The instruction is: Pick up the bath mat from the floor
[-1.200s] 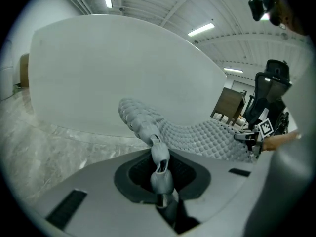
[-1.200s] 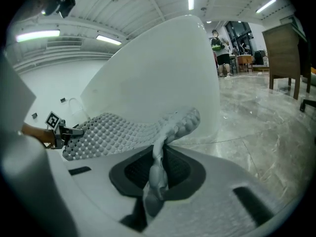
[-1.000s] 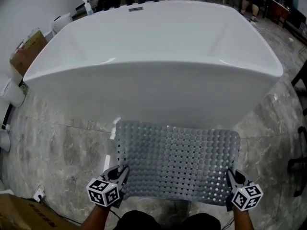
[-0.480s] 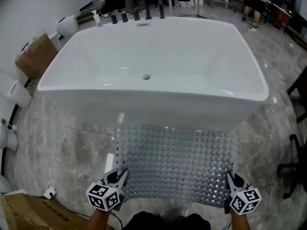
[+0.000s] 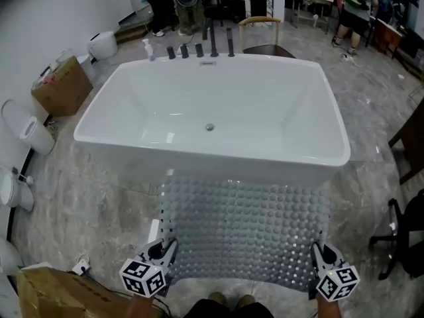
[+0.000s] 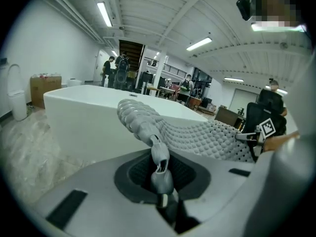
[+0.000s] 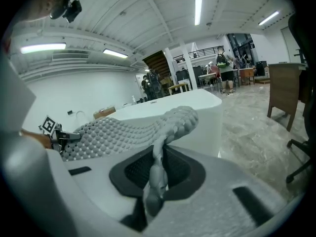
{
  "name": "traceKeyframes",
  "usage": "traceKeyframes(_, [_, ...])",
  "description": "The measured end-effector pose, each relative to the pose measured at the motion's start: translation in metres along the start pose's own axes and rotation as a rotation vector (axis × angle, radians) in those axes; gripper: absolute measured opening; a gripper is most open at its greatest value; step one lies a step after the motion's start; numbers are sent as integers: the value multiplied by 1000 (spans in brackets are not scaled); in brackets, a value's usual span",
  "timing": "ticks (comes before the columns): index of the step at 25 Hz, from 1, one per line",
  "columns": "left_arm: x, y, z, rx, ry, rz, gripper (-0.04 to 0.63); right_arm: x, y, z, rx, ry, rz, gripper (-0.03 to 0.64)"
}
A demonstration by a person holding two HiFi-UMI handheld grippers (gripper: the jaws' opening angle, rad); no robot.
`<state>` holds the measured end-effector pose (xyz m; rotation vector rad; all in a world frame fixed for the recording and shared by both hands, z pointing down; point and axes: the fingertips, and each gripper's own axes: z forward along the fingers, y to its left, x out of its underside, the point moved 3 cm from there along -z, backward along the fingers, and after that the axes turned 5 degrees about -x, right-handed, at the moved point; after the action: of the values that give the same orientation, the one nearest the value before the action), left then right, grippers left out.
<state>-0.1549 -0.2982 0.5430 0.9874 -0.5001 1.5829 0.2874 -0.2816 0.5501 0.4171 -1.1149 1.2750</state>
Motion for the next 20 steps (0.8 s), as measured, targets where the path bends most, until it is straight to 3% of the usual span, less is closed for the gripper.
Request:
traceKeyframes(9, [-86,-24,-90,11,-47,8,44,-89,50,-79,2,-62,-16,44])
traceKeyframes(20, [-158,-53,-169,45,-121,29,44,-167,90,-155,2,-148,-29,44])
